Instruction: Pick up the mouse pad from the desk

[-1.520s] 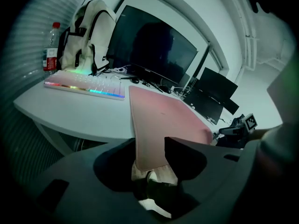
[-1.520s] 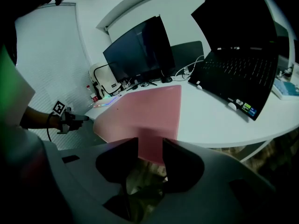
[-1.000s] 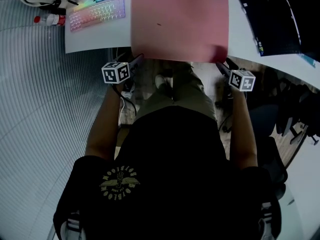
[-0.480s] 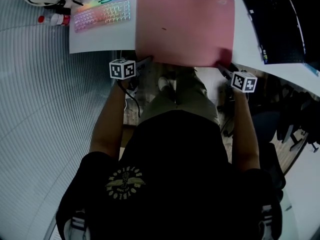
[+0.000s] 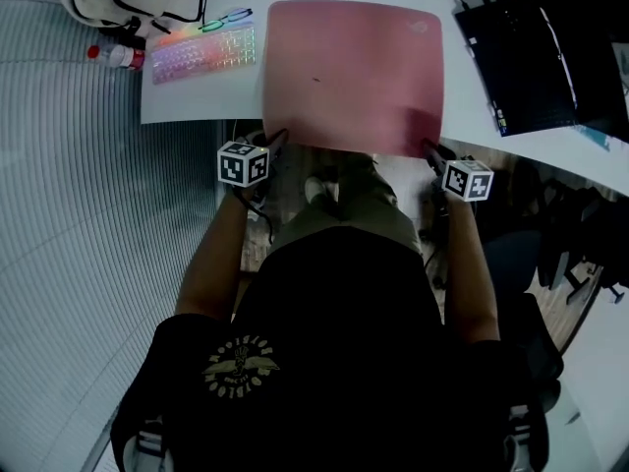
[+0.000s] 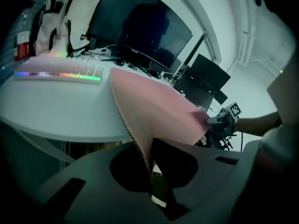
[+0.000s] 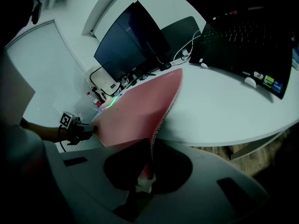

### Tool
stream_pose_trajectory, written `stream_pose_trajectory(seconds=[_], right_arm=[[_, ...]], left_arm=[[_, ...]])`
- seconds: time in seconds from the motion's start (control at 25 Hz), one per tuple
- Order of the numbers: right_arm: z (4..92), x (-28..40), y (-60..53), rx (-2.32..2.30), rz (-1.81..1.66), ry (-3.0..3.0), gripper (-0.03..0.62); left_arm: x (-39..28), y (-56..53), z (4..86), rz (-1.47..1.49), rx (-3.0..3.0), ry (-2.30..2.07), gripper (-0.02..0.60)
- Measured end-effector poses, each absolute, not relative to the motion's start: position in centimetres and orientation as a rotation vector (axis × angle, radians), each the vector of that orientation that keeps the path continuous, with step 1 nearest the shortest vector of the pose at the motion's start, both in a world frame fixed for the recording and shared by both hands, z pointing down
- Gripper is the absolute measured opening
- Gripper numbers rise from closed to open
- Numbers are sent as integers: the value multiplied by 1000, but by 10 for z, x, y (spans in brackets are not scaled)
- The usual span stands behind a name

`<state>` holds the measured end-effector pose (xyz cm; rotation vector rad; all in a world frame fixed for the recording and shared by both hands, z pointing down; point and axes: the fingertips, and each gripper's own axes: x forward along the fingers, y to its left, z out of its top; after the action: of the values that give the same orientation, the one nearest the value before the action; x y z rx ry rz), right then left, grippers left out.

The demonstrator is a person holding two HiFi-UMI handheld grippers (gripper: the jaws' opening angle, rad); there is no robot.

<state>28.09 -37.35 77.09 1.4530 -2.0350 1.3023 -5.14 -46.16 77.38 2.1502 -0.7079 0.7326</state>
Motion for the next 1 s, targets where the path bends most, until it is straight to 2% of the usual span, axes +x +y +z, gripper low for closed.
stream_pose_trajectory(seconds=[1.0], right_arm=[[585,283,-421,1759,842,-2281,17]], left_arm=[[-33,-524,583,488,2594,-908,23]])
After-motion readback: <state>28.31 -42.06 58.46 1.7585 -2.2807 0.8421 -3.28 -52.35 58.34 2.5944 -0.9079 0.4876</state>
